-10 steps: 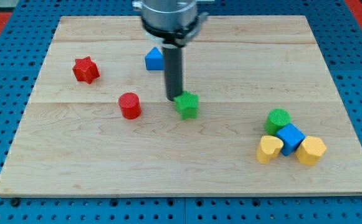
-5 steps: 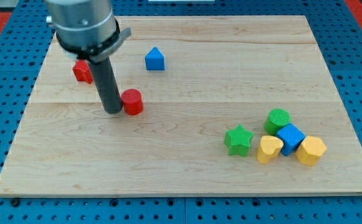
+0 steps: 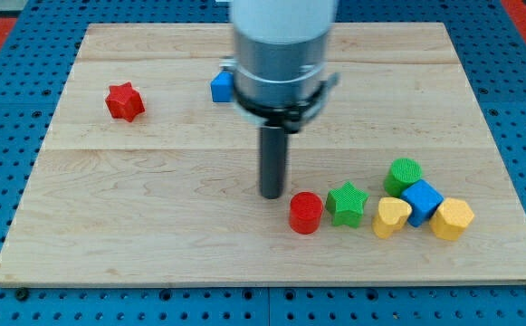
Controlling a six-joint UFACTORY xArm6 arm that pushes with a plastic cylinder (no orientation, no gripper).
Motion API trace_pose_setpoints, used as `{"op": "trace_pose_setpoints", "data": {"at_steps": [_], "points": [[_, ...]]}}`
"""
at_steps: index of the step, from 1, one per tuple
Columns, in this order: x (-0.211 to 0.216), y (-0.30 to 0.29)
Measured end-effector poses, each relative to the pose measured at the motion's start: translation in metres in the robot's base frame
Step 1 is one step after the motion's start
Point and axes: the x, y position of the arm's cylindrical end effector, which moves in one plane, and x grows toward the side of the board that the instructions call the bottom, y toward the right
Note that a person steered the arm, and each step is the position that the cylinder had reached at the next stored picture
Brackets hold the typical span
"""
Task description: Push red blocks blue triangle near to green star
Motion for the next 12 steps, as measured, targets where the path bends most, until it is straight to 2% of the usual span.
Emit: {"op": "trace_pose_setpoints", "data": {"at_steps": [1, 2, 3, 4, 5, 6, 7, 8, 9, 10, 11, 12], "points": [[0.035, -0.014], [0.051, 0.027], [0.015, 0.033], [-0.014, -0.099], [-0.073, -0.205], [-0.139, -0.282], [-0.156, -0.185], [-0.115, -0.063], [-0.063, 0.021], [-0.038, 0.092], [-0.072, 0.062], [-0.177, 0.042]]}}
